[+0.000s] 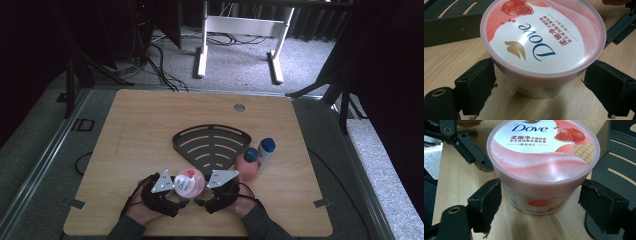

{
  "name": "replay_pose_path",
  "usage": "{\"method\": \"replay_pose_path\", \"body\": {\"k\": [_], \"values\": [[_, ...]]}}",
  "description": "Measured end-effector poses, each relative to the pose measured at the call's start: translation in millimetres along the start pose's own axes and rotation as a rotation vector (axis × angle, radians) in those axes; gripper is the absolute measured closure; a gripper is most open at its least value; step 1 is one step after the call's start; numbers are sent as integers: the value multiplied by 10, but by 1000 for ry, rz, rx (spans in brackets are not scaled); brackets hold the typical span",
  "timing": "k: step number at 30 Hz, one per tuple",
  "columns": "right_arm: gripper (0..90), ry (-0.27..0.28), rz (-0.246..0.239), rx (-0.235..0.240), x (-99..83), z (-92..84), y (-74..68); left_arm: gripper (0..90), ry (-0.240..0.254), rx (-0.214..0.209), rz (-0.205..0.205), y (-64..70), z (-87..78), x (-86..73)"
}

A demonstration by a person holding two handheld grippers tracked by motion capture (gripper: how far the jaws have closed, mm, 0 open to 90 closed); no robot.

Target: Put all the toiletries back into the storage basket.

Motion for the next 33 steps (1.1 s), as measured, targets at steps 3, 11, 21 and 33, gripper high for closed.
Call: {"method": "replay_pose_path", "body": {"k": [3, 11, 21, 33], "values": [[181, 3, 2, 3, 7, -14, 3, 106, 4, 5, 2, 14, -13, 19], [180, 15, 4, 7, 27, -39, 23, 106, 10, 11, 9, 14, -37, 56], [179, 38, 32, 16, 55, -76, 78, 107, 24, 9, 28, -12, -70, 132], [179, 56, 28, 5, 127, -129, 156, 112, 37, 7, 57, -76, -122, 249]]}}
Point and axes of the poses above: each handheld gripper's, and its own axes: z roughly forward along the jaws, x roughly out of its top, y roughly to its right, the point moved 3 cm from there along z, roughly forward along the jaws, and after that the axes turned 8 degrees about -x, right-handed, at the moved point
